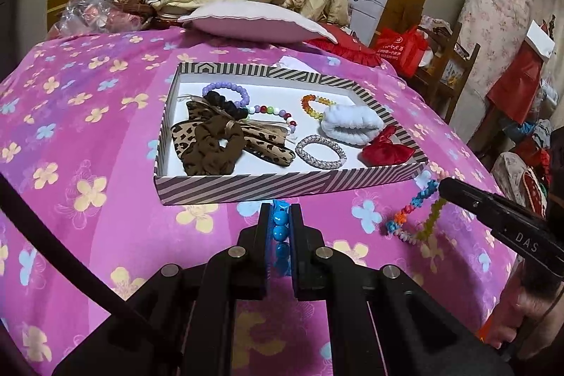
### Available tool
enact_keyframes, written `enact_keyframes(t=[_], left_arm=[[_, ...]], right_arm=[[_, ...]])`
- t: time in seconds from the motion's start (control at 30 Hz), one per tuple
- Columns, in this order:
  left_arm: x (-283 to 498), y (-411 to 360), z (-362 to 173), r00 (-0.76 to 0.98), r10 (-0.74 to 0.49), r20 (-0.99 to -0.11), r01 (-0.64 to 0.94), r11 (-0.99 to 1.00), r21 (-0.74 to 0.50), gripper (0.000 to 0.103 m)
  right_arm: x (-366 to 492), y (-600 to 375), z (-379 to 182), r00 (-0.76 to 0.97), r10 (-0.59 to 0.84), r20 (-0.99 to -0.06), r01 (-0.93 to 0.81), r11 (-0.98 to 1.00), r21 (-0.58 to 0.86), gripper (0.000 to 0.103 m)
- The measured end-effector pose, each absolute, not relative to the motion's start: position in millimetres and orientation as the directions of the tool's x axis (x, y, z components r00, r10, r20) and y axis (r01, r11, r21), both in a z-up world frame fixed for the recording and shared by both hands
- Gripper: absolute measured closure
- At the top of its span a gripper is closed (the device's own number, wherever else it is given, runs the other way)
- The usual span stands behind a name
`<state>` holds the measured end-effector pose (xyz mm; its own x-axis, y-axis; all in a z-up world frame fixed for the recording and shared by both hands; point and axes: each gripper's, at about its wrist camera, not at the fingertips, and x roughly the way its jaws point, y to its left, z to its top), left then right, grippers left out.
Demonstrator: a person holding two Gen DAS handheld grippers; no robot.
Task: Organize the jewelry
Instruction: 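Grasp blue bead bracelet with left tool while right tool grasps multicolour bead bracelet, then lift blue bracelet with left tool while right tool lifts multicolour bracelet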
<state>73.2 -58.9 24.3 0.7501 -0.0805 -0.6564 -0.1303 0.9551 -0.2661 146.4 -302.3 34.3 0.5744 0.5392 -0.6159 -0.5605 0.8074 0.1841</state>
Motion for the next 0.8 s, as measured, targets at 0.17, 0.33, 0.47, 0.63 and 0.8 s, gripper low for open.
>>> enact_keyframes(t=[0.17,0.33,0.47,0.63,0.8], left_arm=[[73.2,-58.6,23.4,0.746,-0.075,-0.661,-0.138,0.954,-0.265,0.103],[74.0,-59.0,22.1,0.741,-0.064,-0.669,-0.145,0.957,-0.252,0.103],[74.5,-60.1,20.8,0.737,-0.064,-0.673,-0.143,0.958,-0.248,0.103],[74.1,-60.7,20.4,0.738,-0.064,-0.672,-0.142,0.958,-0.248,0.103],[74.2,-61.8,20.1,0.736,-0.063,-0.674,-0.140,0.960,-0.242,0.103]], right_arm=[[143.3,-299.3,36.9,0.579,0.555,-0.597,-0.573,0.798,0.186,0.091],[144.3,-297.7,34.4,0.558,0.570,-0.603,-0.575,0.790,0.215,0.091],[144.6,-295.8,31.2,0.553,0.559,-0.618,-0.566,0.796,0.214,0.091],[140.6,-297.3,37.2,0.588,0.550,-0.593,-0.563,0.805,0.188,0.091],[137.4,-292.1,38.5,0.601,0.539,-0.590,-0.578,0.803,0.146,0.091]])
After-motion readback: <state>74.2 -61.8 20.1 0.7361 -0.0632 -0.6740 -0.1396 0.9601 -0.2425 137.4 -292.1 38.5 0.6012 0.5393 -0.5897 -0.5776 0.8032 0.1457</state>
